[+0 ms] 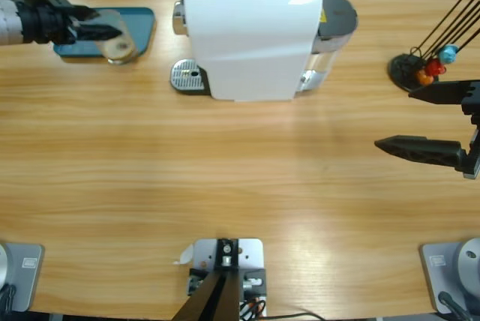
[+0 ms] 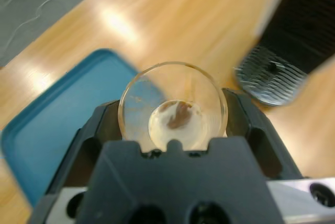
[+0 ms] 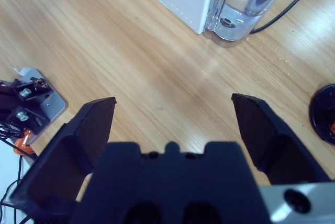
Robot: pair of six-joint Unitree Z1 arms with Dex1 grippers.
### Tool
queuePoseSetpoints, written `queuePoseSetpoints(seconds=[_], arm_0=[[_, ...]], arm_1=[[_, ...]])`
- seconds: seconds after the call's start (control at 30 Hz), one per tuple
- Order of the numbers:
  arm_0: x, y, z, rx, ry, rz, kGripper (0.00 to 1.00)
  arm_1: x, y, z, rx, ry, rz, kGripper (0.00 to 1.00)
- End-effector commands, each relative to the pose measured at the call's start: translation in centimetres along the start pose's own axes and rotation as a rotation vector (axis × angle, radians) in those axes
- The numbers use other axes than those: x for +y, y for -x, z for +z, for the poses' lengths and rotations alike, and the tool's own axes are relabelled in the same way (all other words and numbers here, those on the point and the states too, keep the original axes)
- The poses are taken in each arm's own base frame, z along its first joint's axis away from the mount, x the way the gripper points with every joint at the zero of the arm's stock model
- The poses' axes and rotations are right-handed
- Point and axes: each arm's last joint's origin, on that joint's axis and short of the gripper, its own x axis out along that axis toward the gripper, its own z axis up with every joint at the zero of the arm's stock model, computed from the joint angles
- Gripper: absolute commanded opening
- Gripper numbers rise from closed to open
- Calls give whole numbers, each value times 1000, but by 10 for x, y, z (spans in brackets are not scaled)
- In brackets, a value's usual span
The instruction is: Pour coffee
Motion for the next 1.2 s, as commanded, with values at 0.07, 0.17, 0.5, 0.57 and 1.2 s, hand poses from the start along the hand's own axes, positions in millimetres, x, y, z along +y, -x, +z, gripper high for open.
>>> queuePoseSetpoints(seconds=[0.07, 0.17, 0.5, 0.57, 1.2], arm_0=[[40, -27, -5, -17, 223, 286, 0], [51, -43, -12, 24, 276, 360, 0], [66, -65, -20, 19, 367, 429, 0], [65, -67, -23, 29, 368, 425, 0], [40, -59, -45, 10, 345, 378, 1000]], arm_1=[[-2, -12, -9, 51, -3, -3, 1000], [-2, -12, -9, 50, -3, -3, 1000], [-2, -14, -10, 48, -6, -4, 1000], [-2, -14, -10, 48, -6, -4, 1000], [-2, -12, -11, 40, -5, -2, 1000]])
